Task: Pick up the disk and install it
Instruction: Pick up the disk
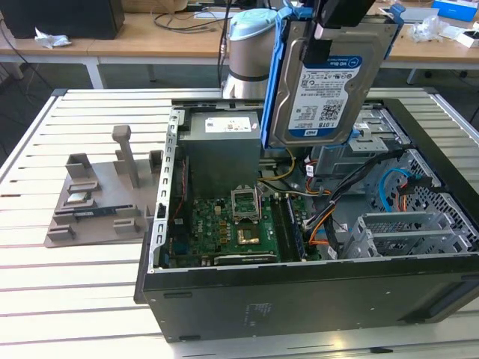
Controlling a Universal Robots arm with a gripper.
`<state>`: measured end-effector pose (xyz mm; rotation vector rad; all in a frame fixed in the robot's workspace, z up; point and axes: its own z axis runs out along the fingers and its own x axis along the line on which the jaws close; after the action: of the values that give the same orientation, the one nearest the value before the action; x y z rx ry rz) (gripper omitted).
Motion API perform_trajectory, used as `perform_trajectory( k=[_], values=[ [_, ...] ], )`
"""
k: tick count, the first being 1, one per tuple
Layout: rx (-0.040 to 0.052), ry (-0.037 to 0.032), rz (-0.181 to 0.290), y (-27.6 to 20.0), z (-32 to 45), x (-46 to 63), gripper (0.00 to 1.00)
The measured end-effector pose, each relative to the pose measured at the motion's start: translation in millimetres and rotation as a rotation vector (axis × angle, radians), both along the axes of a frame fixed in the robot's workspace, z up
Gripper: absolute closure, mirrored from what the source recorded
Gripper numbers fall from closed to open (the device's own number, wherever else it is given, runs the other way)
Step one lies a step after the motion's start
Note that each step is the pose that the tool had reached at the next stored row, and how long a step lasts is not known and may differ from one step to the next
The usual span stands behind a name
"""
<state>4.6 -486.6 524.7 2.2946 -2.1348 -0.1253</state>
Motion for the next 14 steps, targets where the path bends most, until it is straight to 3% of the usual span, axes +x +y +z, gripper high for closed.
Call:
perform_trajectory(
  k=[5,14],
  values=[
    [0.0104,0.0,-0.054,0.1,-0.1,0.2,0.64],
    [0.0104,0.0,-0.055,0.0,-0.1,0.7,0.64]
  ],
)
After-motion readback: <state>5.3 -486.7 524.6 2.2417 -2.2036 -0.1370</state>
